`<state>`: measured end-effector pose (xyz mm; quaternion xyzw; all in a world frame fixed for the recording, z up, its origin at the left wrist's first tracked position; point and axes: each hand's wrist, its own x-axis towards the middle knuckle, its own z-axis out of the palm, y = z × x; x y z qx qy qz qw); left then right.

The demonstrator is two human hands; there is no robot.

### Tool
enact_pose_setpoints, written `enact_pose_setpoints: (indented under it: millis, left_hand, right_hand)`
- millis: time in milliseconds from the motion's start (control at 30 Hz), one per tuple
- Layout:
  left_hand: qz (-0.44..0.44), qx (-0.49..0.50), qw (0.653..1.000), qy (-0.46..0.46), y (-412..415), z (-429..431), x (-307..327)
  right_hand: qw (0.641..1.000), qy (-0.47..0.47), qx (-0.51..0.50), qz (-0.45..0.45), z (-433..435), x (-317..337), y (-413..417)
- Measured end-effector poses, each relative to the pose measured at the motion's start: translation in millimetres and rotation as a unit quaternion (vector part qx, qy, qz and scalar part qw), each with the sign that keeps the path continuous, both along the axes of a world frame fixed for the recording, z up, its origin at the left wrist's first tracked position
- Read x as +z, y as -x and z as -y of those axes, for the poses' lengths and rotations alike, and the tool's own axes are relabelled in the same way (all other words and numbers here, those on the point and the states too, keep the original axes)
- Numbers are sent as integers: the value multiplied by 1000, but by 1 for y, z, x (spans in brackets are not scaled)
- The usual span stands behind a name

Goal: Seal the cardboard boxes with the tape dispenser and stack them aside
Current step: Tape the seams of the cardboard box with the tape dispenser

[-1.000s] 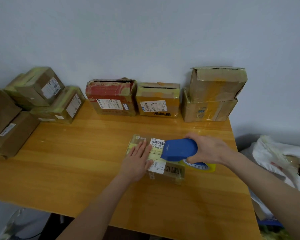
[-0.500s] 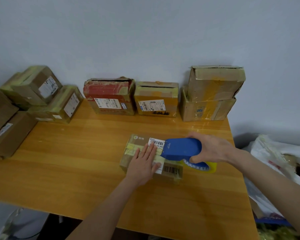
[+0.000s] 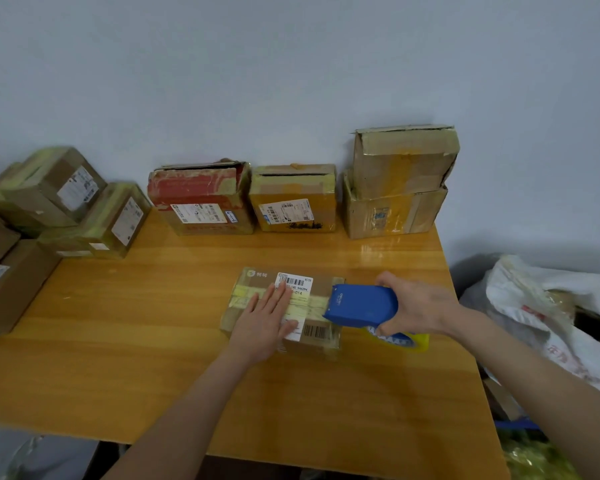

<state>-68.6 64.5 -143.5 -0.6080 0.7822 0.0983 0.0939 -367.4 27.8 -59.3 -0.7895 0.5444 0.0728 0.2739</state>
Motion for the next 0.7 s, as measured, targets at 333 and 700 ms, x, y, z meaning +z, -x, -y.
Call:
enact_pose_setpoints:
  millis: [333,700]
  left_hand:
    - [-40,-3,998,38,49,-7,-7]
    - [-24,-14,999,41,44,-5,-14]
  right_hand:
    - [1000,6,9,10,0,-5,-4]
    - [993,-73,-54,82,7,-9,49]
